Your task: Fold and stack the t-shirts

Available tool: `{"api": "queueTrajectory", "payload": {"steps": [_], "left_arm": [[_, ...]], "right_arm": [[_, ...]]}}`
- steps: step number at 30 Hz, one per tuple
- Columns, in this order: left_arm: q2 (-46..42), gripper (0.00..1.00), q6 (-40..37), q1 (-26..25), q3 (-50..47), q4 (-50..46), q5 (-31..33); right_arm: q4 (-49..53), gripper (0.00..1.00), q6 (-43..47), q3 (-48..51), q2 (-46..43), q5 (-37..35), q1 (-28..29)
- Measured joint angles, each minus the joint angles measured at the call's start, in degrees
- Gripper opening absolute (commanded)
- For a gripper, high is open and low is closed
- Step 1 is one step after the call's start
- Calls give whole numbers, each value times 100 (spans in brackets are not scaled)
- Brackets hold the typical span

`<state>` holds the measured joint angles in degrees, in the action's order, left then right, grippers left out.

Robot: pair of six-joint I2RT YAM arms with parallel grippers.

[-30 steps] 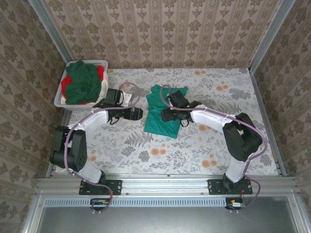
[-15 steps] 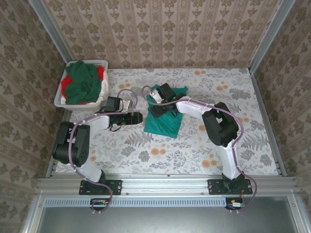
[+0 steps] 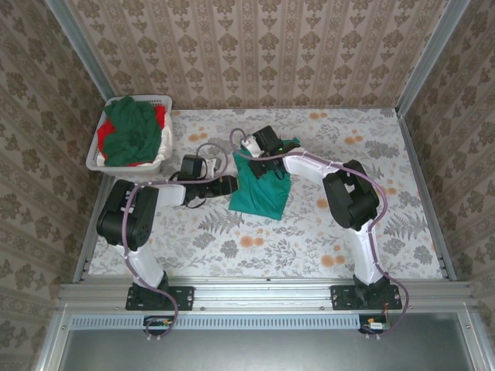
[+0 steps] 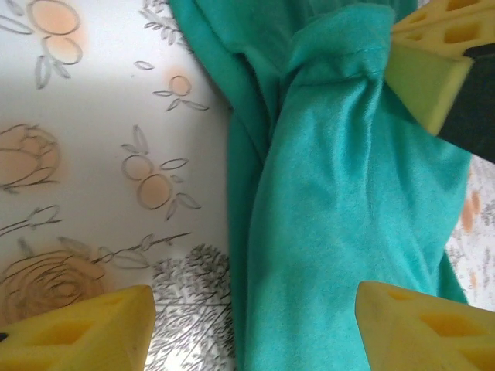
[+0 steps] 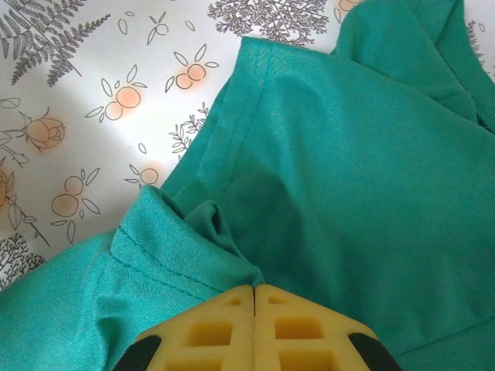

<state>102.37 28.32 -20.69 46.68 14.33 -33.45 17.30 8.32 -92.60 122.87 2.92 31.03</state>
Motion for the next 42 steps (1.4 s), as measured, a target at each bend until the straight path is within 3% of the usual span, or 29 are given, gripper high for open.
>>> {"api": "queueTrajectory", "payload": {"steps": [2, 3, 6, 8, 13, 19, 22, 29, 31, 39, 42], "left_arm": [[48, 66, 31, -7, -4, 136, -50], [70, 66, 46, -13, -7, 197, -72], [92, 67, 42, -63, -70, 376, -101], [92, 68, 22, -122, -101, 459, -79], [98, 61, -28, -448, -153, 573, -46], [107, 39, -44, -765, -356, 741, -157], [96, 31, -46, -802, -490, 817, -249], [-249, 23, -44, -859, -1027, 848, -389], [-271, 17, -42, -859, -1080, 846, -415], [-269, 10, -46, -848, -1115, 769, -472], [-267, 6, -83, -837, -1115, 691, -501]], "right_arm": [[4, 21, -98, 9, 0, -11, -46], [4, 35, -170, 9, 0, -15, -83], [131, 40, -365, -50, 13, -61, -221], [267, 56, -525, -136, 31, -120, -284], [520, 53, -1231, 170, -448, -433, -361], [184, 61, -2251, 2214, -2614, -573, -264], [70, 60, -2433, 2625, -2710, -579, -282], [90, 52, -2653, 2645, -1532, -612, -557], [111, 49, -2697, 2586, -1401, -612, -608], [87, 13, -2780, 2232, -1189, -616, -601], [188, 8, -2763, 2151, -1191, -730, -603]]}}
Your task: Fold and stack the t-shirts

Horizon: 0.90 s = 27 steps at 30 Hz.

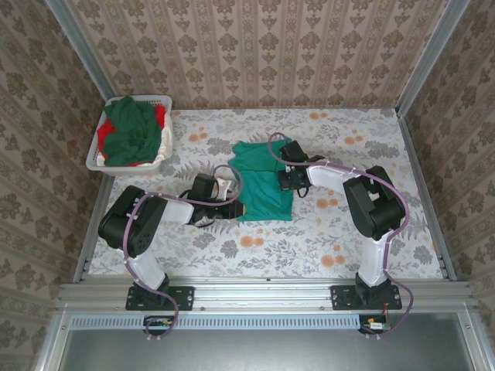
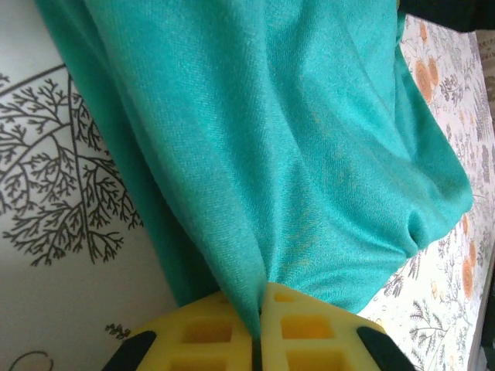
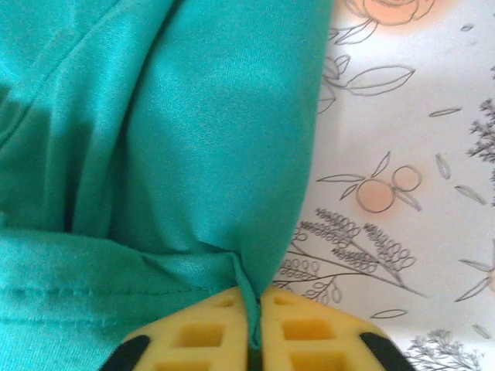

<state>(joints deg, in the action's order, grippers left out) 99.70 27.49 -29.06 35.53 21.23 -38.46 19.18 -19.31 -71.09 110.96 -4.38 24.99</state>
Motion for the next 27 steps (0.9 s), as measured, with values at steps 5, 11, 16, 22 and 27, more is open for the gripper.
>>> {"api": "queueTrajectory", "payload": {"steps": [5, 11, 16, 22, 27], "left_arm": [[31, 3, -26, 79, 13, -63, -151], [42, 3, -76, 103, 109, -306, -227], [66, 2, -144, 109, 197, -474, -251], [92, 1, -179, 136, 240, -562, -315], [107, 1, -179, 140, 258, -581, -343]], "right_arm": [[212, 4, 122, -61, -83, -111, 2], [420, 10, 308, -81, -428, -127, 28], [446, 15, 459, -111, -640, -155, 31], [544, 22, 568, -437, -459, -258, 0], [667, 38, 525, -417, -374, -269, 0]]}}
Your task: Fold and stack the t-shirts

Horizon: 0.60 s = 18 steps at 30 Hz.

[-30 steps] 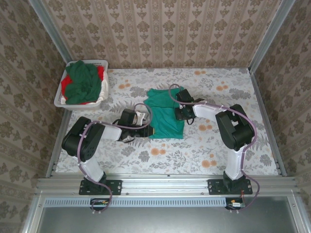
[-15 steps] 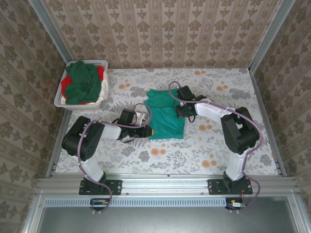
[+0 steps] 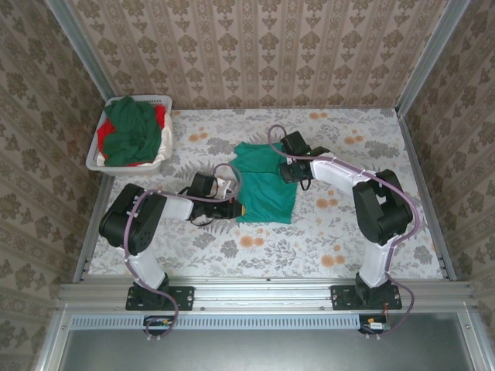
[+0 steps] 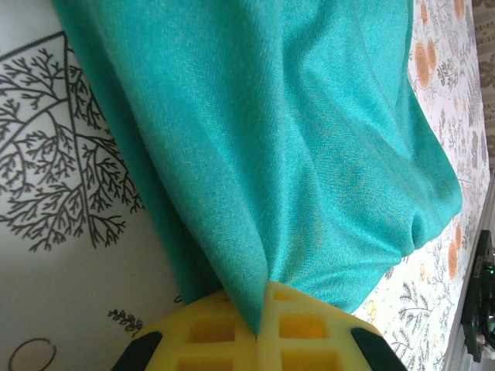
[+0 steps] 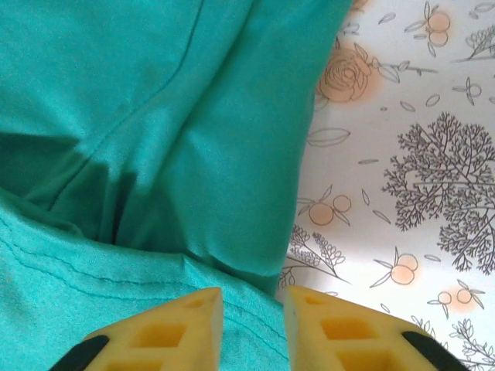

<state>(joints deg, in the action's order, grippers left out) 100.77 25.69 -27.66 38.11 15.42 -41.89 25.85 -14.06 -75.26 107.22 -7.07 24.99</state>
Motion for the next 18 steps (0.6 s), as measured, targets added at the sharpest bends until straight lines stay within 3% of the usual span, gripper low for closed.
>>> {"api": "queueTrajectory", "payload": {"steps": [7, 9, 12, 13, 15, 18], "left_arm": [[11, 1, 0, 0, 35, -68, -15], [11, 0, 0, 0, 46, -85, -15], [13, 0, 0, 0, 48, -90, -17], [15, 0, 0, 0, 48, -90, -15], [26, 0, 0, 0, 57, -94, -20], [37, 0, 0, 7, 59, -90, -39]], "right_arm": [[17, 39, -175, 153, 94, 0, -28], [20, 32, -269, 155, 188, 2, -46], [17, 31, -345, 205, 247, 15, -63], [17, 32, -372, 219, 247, 15, -63], [17, 49, -387, 225, 247, 20, -74], [98, 52, -435, 225, 247, 13, -74]]}}
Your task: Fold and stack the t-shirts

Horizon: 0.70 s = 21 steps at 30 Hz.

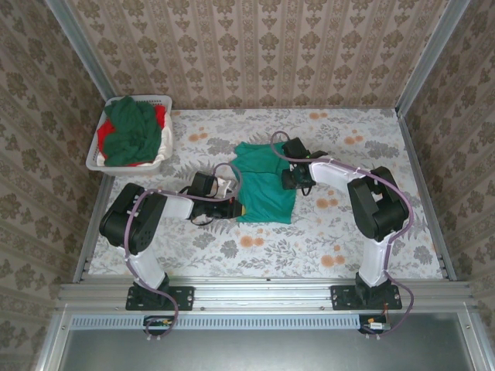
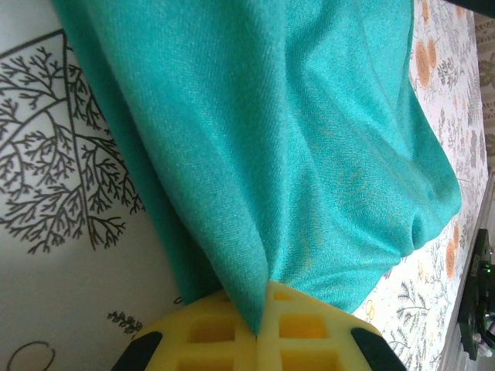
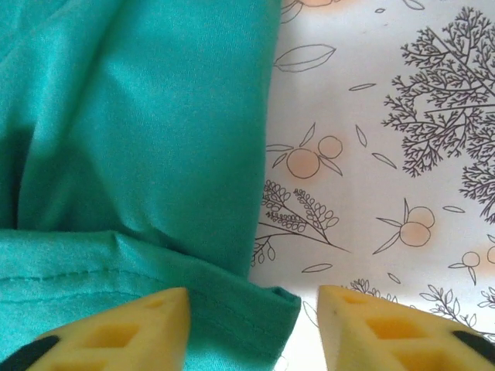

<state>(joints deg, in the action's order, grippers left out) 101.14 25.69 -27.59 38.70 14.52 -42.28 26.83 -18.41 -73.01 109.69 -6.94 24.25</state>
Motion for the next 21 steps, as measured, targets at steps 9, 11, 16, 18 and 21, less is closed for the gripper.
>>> {"api": "queueTrajectory", "payload": {"steps": [9, 11, 16, 18, 21], "left_arm": [[13, 0, 0, 7, 9, -4, -22], [13, 0, -2, 7, 24, -35, -22], [15, 0, -48, 4, 90, -175, -17], [17, 0, -74, 4, 120, -240, -15], [28, 0, -111, 4, 151, -295, -17]], "right_arm": [[57, 20, -170, 2, 55, 26, -11], [61, 10, -188, 2, 59, 46, -11], [68, 0, -146, 4, -57, 92, 0], [72, 0, -131, 4, -234, 105, 31], [63, 0, -79, -11, -503, 116, 79]]}}
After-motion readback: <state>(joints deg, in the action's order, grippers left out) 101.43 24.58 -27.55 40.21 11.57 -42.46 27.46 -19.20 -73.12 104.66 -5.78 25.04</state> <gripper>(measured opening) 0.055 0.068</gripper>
